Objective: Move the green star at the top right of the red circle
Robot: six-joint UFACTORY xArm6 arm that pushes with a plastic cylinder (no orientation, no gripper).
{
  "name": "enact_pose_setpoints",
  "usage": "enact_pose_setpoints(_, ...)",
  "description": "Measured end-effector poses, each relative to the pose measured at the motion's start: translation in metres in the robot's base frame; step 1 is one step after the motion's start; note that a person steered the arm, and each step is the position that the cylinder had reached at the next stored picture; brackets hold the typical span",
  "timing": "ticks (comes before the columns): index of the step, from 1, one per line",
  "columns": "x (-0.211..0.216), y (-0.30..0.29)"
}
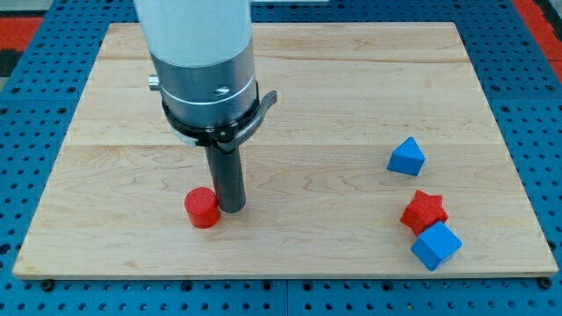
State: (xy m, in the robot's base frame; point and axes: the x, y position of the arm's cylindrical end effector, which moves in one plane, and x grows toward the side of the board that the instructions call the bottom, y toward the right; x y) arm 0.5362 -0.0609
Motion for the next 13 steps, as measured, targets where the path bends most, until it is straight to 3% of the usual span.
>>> enact_pose_setpoints(1,-0.028,0.057)
enact_pose_setpoints(2,-0.059,0.047)
enact_pose_setpoints(3,-0.062,0.046)
enact_pose_setpoints(5,-0.048,-0.001)
enact_pose_setpoints(7,-0.027,-0.103)
enact_pose_setpoints(8,0.016,-0.087)
enact_pose_setpoints(9,0.007,-0.054)
enact_pose_setpoints(10,-0.007,0.015)
enact_pose_setpoints(11,-0.045,-0.005)
enact_pose_setpoints(12,-0.141,0.046)
enact_pose_setpoints(13,-0.188,0.147)
